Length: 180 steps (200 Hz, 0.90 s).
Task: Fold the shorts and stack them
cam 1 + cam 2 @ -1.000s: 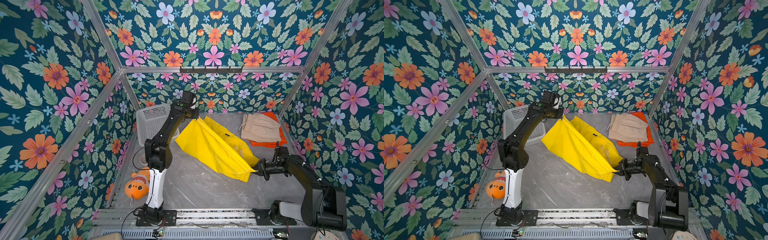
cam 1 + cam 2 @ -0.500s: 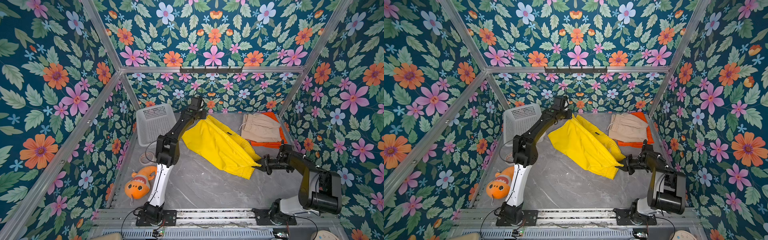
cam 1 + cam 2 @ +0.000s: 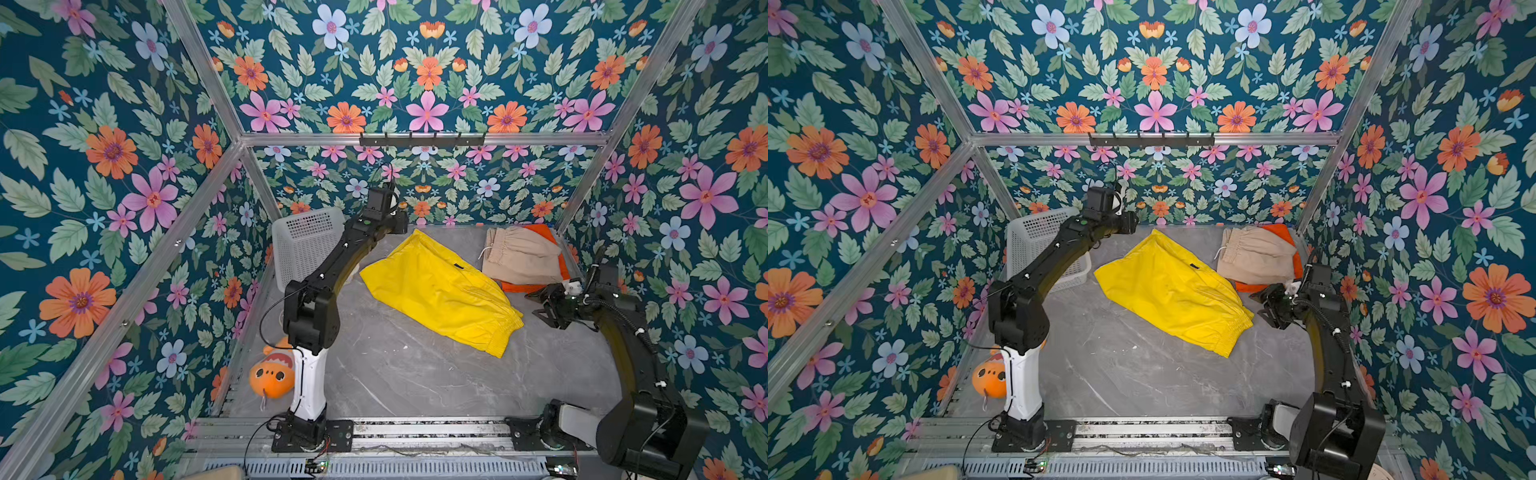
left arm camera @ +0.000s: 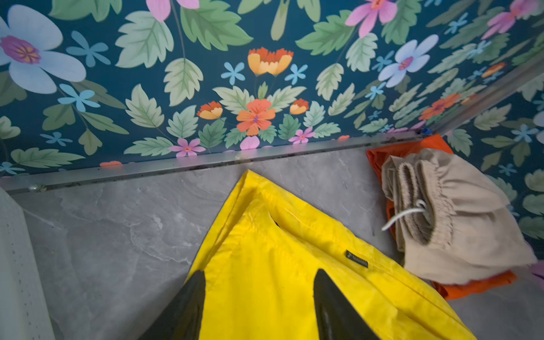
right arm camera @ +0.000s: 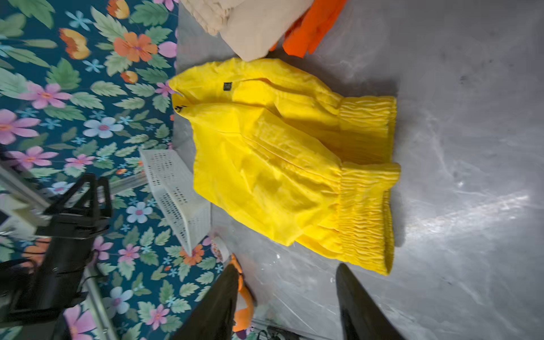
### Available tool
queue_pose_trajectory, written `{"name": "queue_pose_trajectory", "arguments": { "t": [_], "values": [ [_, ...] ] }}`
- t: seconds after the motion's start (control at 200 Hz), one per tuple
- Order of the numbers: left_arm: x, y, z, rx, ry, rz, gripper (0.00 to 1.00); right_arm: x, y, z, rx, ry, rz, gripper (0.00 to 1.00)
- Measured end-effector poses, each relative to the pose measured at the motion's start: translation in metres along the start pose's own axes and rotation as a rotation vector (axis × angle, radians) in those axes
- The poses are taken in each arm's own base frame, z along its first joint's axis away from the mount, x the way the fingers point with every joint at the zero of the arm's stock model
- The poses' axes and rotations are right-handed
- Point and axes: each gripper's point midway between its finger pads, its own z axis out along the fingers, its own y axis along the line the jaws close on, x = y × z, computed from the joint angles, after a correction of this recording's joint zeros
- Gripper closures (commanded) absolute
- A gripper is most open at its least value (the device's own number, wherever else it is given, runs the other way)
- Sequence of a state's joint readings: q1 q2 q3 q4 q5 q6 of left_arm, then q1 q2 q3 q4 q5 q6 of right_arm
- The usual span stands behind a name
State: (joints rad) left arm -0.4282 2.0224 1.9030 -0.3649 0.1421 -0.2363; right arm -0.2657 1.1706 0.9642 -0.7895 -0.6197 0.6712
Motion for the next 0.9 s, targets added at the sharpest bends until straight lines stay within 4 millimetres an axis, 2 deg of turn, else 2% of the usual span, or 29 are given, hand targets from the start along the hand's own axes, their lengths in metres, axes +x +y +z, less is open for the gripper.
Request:
{"name": "queue_pose_trajectory", "arguments": {
  "t": [0.15,0.27,0.305,0.35,0.465,0.645,0.8,0.9],
  "values": [
    [0.052,-0.013,-0.008,0.074,0.099,0.001,0.41,0.028,-0.018,0.024,0.102,0.064,-0.109,0.36],
    [0.087,-0.014,-0.002,0.102,0.17,-0.006,0.42,0.028,-0.044,0.042,0.192,0.088,-0.113,0.34],
    [0.095,-0.011,0.001,0.099,0.186,-0.009,0.42,0.027,-0.049,0.046,0.212,0.09,-0.113,0.29],
    [0.104,-0.011,0.005,0.106,0.204,-0.015,0.42,0.024,-0.055,0.05,0.233,0.087,-0.127,0.28],
    [0.117,-0.009,0.013,0.118,0.225,-0.02,0.42,0.01,-0.055,0.056,0.25,0.056,-0.206,0.28],
    [0.118,-0.008,0.024,0.127,0.223,-0.051,0.41,-0.012,-0.041,0.068,0.217,0.033,-0.358,0.27],
    [0.129,0.017,0.036,0.066,0.25,-0.139,0.41,-0.013,-0.044,0.083,0.211,0.094,-0.41,0.25],
    [0.135,0.023,0.041,0.05,0.262,-0.161,0.41,-0.016,-0.041,0.086,0.205,0.108,-0.45,0.24]
  ]
}}
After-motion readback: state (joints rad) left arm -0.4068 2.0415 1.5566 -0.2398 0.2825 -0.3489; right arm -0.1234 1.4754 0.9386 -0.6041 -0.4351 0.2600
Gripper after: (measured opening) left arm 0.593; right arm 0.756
